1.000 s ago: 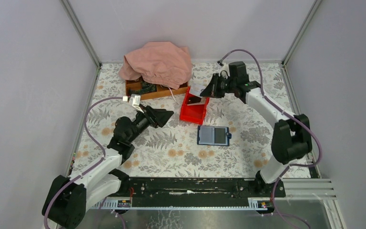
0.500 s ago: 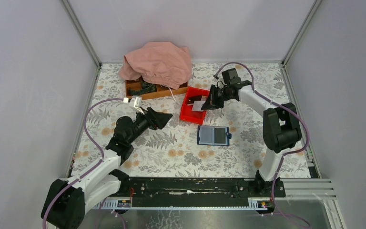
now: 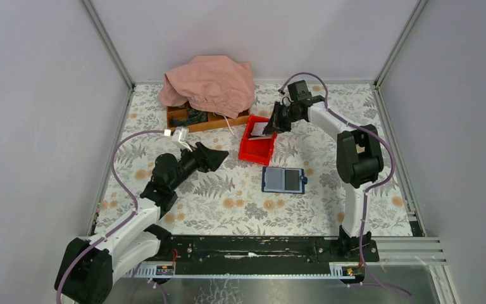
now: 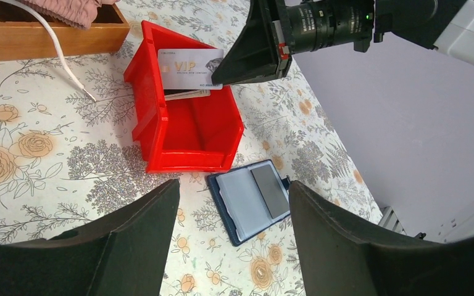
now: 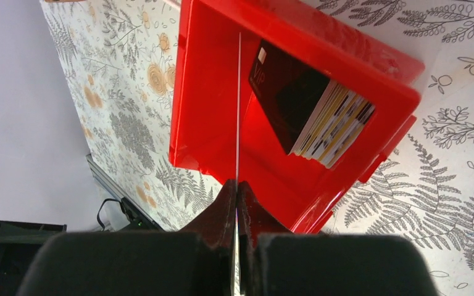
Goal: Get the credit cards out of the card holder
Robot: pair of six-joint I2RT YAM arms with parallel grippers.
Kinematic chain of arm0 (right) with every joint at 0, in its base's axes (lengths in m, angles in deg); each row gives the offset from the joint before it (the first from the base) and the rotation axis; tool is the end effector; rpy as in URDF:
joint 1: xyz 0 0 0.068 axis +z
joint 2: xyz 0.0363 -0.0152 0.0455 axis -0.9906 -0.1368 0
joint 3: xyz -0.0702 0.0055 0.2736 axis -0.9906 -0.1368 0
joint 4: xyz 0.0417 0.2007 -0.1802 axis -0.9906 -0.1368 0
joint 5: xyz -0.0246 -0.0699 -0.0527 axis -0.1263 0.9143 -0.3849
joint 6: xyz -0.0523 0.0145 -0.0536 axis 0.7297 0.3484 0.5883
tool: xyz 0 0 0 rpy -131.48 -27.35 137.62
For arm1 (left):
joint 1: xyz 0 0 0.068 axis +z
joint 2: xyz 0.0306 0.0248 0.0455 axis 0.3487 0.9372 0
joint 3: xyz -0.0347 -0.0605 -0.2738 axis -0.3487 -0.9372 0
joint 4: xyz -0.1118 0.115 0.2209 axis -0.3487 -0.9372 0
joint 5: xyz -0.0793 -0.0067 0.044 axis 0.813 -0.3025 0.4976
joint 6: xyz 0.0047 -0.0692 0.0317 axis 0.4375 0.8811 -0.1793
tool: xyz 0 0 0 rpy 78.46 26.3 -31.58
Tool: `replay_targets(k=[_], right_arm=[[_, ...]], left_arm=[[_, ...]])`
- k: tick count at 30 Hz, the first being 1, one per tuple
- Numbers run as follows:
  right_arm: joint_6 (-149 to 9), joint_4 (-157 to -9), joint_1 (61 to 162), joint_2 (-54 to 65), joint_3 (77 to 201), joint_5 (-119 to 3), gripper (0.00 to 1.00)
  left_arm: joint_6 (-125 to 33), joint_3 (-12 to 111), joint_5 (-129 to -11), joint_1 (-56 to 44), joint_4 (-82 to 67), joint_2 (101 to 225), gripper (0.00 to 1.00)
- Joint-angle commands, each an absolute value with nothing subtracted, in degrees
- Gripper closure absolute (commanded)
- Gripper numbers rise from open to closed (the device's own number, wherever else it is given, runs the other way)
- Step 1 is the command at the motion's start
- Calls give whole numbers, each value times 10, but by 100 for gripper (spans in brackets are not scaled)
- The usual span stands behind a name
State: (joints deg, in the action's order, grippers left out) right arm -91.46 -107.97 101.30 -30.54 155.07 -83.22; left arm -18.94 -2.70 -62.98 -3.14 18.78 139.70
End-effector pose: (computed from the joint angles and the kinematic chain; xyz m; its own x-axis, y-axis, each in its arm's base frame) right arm 0.4468 0.1922 0.2004 -0.9291 0.1005 -0.3558 -0.1788 0.7203 0.6702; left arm 0.2108 -0.1103 0.2341 -0.4334 -0.4626 -0.7734 0.4528 0.6302 -0.6307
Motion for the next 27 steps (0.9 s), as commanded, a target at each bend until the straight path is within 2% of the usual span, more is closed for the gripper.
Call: replay_targets(k=[1,11,13,14,20,27], right_arm=[[-920,-1107,1014,-320,1604,-821,100],[-918,-1122,1013,-351,1643,-813,100],[-919,-1117,1014,-352,1641,-814,86],[-917,-1115,1014,-351,1640,-814,82],[-915,-1096,1013,-338,1622,-815,72],[-909,-1049,1013,-273,1557,-807,68]], left_arm=[[-206,-8,-639,-29,185,1390,28],[-211,-5,-639,-29,177,1389,28],[-212,-4,-638,-29,176,1388,28],[-212,-5,-637,-29,177,1388,28],[-213,-4,-636,-28,177,1391,27],[-216,-4,-634,-29,179,1396,27]])
